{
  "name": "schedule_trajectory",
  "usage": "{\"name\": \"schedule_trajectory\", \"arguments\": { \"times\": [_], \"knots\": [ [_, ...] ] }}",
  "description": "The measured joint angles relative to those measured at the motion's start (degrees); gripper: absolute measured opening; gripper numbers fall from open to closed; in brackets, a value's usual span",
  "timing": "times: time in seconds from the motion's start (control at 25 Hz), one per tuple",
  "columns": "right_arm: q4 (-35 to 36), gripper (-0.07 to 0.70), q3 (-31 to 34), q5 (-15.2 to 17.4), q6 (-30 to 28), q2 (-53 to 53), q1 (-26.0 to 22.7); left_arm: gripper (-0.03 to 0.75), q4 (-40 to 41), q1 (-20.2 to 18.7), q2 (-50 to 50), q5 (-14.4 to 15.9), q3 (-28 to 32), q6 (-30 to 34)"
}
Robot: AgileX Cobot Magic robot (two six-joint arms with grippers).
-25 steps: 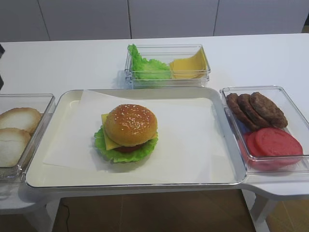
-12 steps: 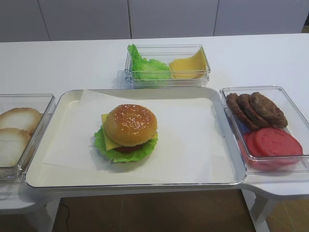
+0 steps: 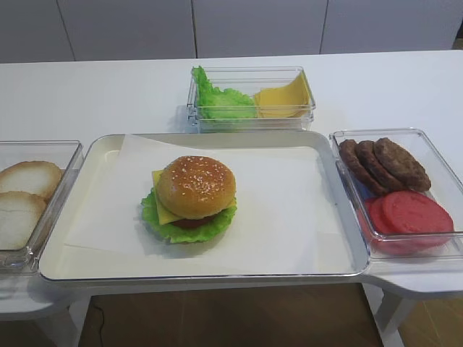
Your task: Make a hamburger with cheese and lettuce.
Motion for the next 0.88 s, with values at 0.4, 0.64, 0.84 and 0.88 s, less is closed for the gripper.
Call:
{"name": "schedule_trajectory", "arguments": {
  "times": [0.4, 0.64, 0.84, 0.88],
  "knots": [
    [0.00, 0.540, 0.00, 0.00, -0.10, 0.00, 0.00, 0.415, 0.20, 0.02, -22.96, 0.85, 9.12, 0.00],
    [0.00, 0.540, 0.00, 0.00, -0.40, 0.00, 0.00, 0.415, 0.20, 0.02, -31.36, 1.08, 12.22, 0.00],
    [0.00, 0.540, 0.00, 0.00, -0.40, 0.00, 0.00, 0.415, 0.20, 0.02, -35.25, 1.28, 14.75, 1.46],
    [0.00, 0.540, 0.00, 0.00, -0.40, 0.00, 0.00, 0.415, 0.20, 0.02, -35.73, 1.28, 15.15, 2.09]
  ]
}}
